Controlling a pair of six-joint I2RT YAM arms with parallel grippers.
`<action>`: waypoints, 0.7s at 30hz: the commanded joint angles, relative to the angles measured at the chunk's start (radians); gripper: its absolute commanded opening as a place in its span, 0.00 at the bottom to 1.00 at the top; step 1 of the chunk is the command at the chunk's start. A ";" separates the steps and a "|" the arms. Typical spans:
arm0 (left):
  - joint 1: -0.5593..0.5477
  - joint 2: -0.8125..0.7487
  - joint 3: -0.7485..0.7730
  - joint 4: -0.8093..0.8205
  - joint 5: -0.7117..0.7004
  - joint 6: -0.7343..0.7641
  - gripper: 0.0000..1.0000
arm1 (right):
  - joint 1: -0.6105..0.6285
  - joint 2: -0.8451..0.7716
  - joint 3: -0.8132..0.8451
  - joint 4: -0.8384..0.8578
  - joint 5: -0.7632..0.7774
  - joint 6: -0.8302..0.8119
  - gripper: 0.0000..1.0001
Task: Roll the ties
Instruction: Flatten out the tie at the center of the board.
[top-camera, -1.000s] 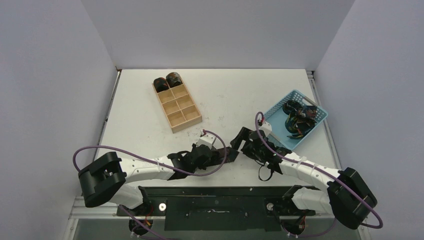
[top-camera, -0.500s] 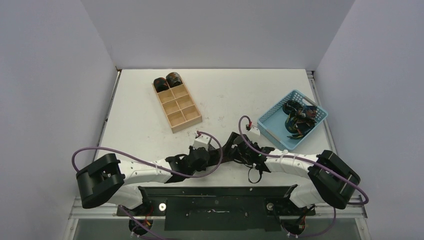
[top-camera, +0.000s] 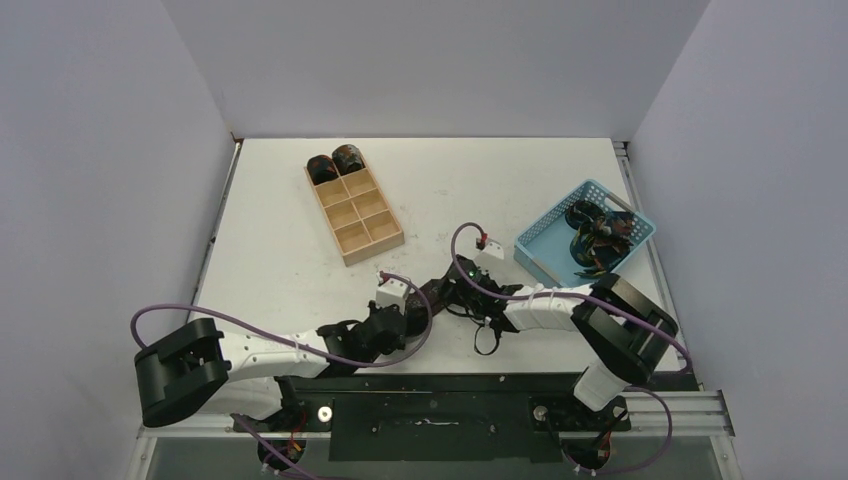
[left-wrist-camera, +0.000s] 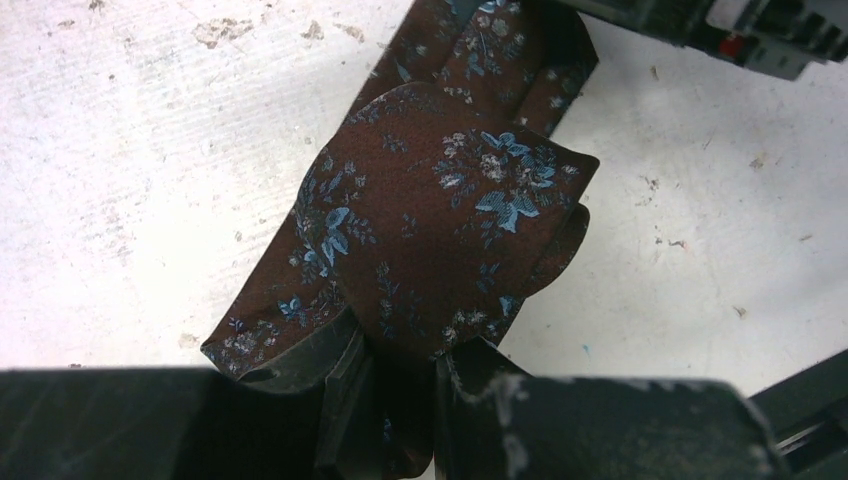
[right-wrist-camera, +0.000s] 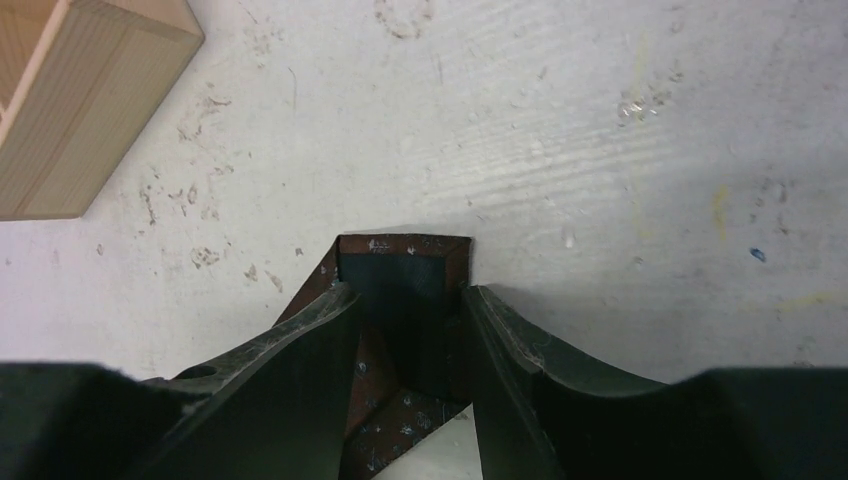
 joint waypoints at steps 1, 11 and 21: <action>-0.015 -0.054 -0.025 0.060 -0.023 -0.033 0.00 | 0.022 0.154 -0.058 -0.176 -0.018 -0.043 0.44; -0.021 -0.091 -0.062 0.051 -0.047 -0.059 0.00 | 0.096 0.130 -0.041 -0.237 0.022 -0.077 0.58; -0.022 -0.097 -0.074 0.062 -0.085 -0.099 0.00 | 0.106 -0.147 0.035 -0.423 0.072 -0.088 0.71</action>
